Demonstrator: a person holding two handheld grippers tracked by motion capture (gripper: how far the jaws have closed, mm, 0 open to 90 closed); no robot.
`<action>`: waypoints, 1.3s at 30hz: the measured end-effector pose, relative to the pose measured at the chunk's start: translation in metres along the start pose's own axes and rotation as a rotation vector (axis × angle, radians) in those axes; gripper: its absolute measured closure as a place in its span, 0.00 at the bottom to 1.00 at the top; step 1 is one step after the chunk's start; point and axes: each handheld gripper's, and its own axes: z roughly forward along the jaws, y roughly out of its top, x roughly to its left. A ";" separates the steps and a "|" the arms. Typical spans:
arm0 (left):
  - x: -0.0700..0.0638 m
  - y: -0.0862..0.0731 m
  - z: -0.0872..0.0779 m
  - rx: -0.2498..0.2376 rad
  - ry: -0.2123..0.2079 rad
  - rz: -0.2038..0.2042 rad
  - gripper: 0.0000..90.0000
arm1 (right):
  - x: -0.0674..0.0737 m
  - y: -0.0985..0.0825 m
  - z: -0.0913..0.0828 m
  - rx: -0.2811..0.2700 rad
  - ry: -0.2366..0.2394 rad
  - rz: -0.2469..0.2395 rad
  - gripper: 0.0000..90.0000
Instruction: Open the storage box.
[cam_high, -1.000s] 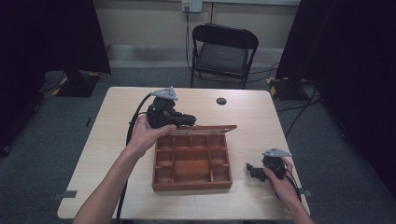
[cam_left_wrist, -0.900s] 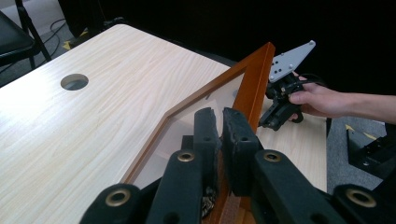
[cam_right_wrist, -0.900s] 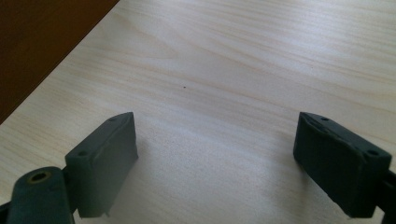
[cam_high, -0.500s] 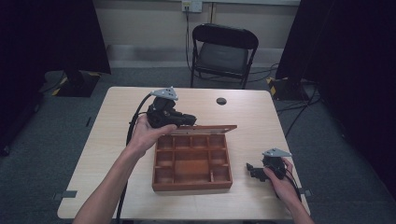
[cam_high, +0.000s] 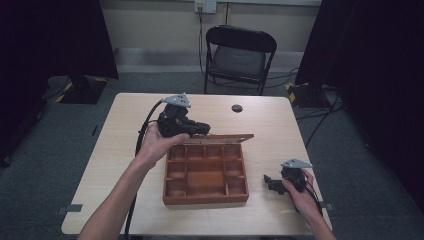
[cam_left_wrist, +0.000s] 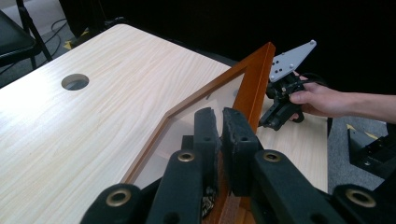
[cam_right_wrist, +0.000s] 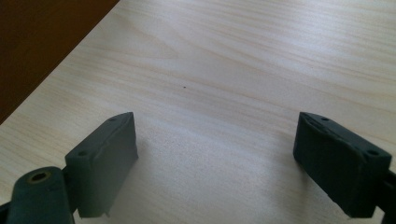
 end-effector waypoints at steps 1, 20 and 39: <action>0.000 0.000 0.000 0.001 0.001 0.000 0.94 | 0.000 0.000 0.000 0.001 -0.001 0.001 0.15; 0.000 0.000 0.000 0.000 0.005 -0.004 0.94 | 0.000 0.000 0.000 0.001 -0.001 0.000 0.15; -0.001 0.000 0.000 0.004 0.006 0.002 0.94 | 0.000 0.000 0.000 0.001 -0.001 0.000 0.15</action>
